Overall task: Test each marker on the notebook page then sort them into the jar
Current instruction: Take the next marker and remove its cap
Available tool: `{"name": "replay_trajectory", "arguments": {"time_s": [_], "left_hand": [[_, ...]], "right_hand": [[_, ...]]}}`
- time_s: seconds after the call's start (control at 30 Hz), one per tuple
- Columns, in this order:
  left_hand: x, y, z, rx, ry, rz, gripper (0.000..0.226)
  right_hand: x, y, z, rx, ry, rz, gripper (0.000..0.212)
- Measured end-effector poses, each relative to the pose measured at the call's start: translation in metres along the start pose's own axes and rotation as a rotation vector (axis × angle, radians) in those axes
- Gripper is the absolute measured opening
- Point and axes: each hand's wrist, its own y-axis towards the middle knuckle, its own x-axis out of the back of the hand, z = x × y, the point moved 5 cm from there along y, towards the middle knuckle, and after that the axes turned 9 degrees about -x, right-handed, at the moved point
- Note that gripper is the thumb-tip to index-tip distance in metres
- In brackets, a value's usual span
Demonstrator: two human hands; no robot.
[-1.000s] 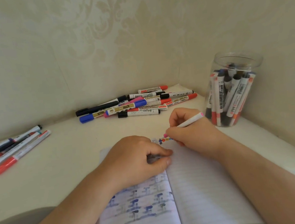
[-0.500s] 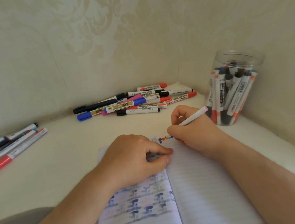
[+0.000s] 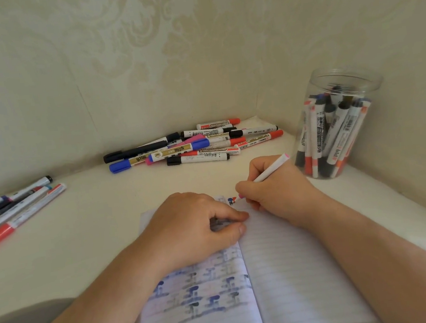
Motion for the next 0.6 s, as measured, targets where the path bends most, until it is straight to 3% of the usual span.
{"name": "replay_trajectory", "arguments": {"time_s": [0.1, 0.6], "left_hand": [[-0.0013, 0.0005, 0.0009, -0.011, -0.015, -0.004, 0.047], [-0.0002, 0.0006, -0.0010, -0.006, 0.009, 0.006, 0.036]], "right_hand": [[-0.0007, 0.0009, -0.0005, 0.016, -0.044, -0.035, 0.021], [-0.0001, 0.0035, -0.0040, 0.005, 0.014, -0.021, 0.023]]}}
